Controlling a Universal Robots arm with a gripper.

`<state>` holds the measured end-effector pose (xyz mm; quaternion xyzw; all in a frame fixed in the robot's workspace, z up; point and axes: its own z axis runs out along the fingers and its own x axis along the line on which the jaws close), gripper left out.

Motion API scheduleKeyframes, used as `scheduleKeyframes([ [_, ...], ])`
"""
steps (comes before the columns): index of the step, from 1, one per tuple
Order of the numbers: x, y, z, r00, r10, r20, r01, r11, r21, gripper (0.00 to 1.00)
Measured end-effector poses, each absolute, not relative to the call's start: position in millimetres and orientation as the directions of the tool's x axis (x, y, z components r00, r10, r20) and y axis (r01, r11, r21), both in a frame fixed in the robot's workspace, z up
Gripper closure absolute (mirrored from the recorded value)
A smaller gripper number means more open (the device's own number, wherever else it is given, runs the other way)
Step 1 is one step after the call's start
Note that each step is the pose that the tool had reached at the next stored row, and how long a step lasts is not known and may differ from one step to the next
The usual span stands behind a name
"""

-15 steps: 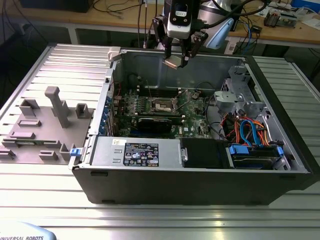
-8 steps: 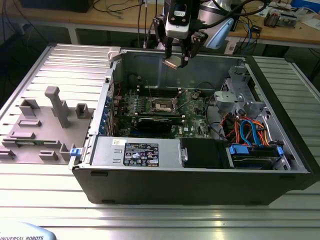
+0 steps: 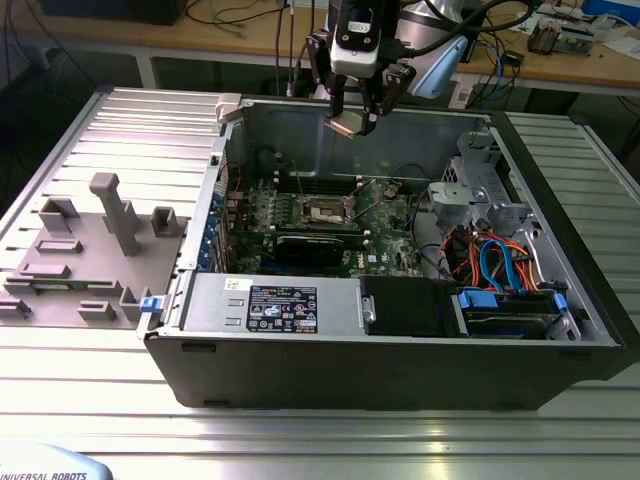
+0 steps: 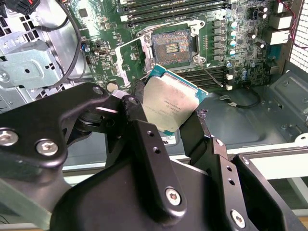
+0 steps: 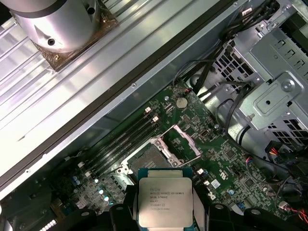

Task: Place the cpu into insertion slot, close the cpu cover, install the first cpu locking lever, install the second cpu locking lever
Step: 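Place the cpu into insertion slot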

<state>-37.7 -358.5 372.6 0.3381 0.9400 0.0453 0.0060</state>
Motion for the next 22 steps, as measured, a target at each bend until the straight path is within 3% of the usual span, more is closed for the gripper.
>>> scheduleKeyframes([
  [22,-37.7,-358.5,371.5,-0.670,0.742,0.018,0.741,0.666,0.088,0.46],
])
